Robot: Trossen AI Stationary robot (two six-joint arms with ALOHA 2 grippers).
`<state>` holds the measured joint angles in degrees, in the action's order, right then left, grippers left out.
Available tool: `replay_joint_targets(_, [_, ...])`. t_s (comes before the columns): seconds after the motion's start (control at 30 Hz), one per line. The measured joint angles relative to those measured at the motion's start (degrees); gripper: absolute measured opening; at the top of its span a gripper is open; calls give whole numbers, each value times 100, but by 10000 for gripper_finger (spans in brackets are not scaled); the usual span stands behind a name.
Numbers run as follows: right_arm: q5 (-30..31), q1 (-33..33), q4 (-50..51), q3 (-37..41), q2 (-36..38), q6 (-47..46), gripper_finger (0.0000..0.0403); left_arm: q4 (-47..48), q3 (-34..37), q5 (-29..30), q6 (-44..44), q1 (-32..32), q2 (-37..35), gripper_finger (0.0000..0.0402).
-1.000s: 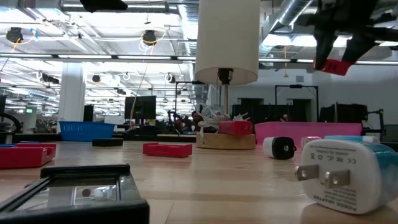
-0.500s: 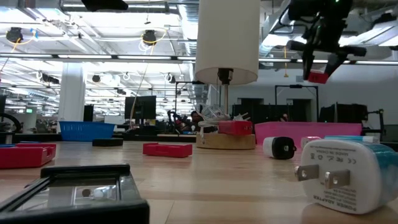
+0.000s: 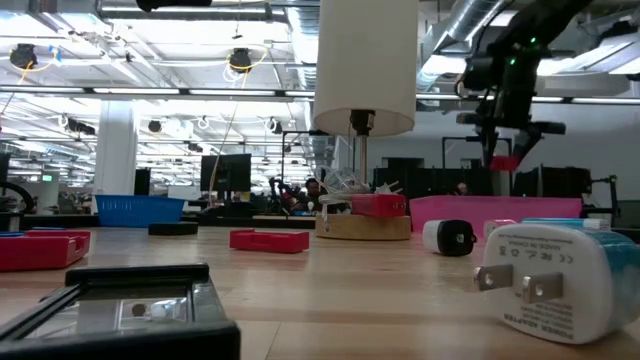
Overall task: Pick & Place Office items
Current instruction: Put the bottom red charger adapter into the pink bin
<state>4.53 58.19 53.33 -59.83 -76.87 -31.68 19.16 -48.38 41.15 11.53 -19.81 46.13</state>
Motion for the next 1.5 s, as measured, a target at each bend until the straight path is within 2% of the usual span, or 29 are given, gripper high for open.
replay_joint_targets(0.17, [60, 27, -96, -9, -515, -110, 204, -93, 0, 229, 121, 2, 0, 351])
replay_joint_targets(0.6, [90, 57, -530, -5, -1744, -979, 204, -274, 0, 301, 247, 2, 0, 351])
replay_joint_targets(1.13, [-154, -308, -1269, -31, -2206, -929, 213, -272, 0, 390, 250, 2, 0, 351])
replay_joint_targets(1.5, [46, -625, -1262, -645, -2260, -898, 207, -272, 0, 388, 248, 2, 0, 351])
